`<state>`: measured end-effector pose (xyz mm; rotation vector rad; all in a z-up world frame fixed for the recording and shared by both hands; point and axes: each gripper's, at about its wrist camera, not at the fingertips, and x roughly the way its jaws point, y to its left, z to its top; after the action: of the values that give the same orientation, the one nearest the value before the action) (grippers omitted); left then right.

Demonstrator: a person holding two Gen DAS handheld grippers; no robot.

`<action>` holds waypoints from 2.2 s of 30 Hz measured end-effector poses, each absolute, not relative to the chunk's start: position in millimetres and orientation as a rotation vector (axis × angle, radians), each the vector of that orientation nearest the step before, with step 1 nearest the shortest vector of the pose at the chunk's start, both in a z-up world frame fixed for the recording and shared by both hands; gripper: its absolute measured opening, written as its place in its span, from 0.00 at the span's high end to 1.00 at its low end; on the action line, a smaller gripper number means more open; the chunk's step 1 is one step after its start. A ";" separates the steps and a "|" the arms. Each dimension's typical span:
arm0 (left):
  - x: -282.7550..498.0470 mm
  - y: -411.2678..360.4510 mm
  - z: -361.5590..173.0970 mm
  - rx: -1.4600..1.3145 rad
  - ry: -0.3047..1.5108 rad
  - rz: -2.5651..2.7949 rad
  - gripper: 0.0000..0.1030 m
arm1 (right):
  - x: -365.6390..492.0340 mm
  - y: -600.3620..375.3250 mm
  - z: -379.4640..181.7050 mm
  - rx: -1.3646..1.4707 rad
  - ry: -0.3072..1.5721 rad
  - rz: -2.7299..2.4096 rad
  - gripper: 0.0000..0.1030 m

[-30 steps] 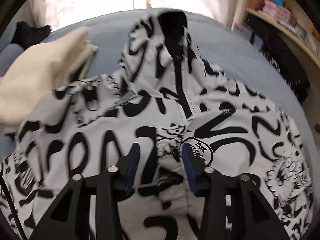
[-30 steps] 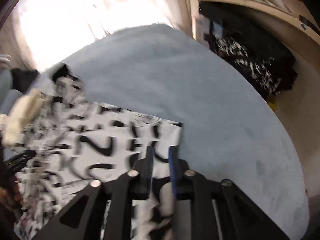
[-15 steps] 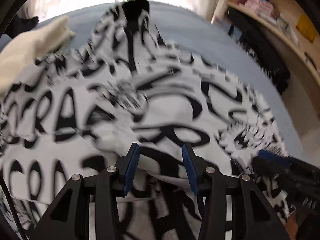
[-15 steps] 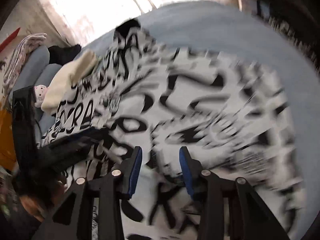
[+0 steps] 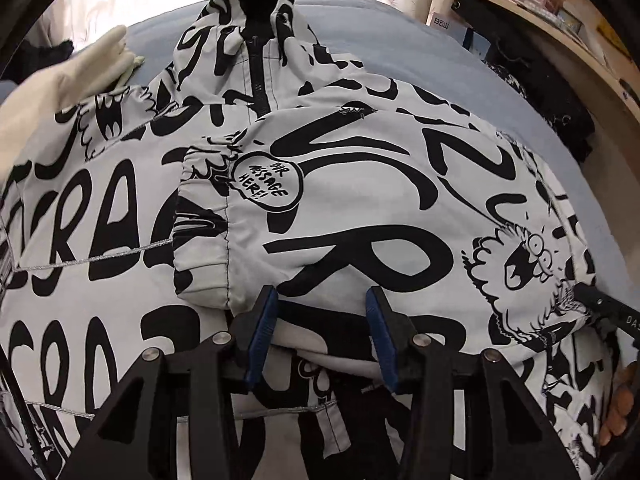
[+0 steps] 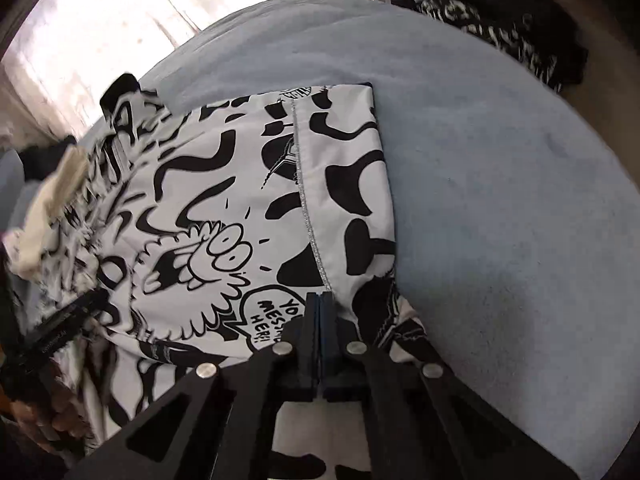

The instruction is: Fold large clothes

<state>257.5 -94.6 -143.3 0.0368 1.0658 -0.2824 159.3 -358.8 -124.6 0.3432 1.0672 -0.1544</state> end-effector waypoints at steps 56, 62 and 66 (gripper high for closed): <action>27.8 31.0 13.9 -0.006 0.811 -0.124 0.24 | 14.8 -164.3 -8.8 0.162 0.968 0.032 0.57; 18.5 85.4 11.7 -0.065 0.807 -0.059 0.23 | 18.3 -114.6 -0.7 0.107 0.952 0.098 0.57; 16.5 130.1 3.5 -0.110 0.815 0.002 0.23 | 25.8 -78.1 -0.5 0.065 0.952 0.140 0.58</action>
<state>16.5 130.1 3.5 -0.1101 0.8153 0.0025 25.8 -78.1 -0.5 0.0650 0.9521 0.1403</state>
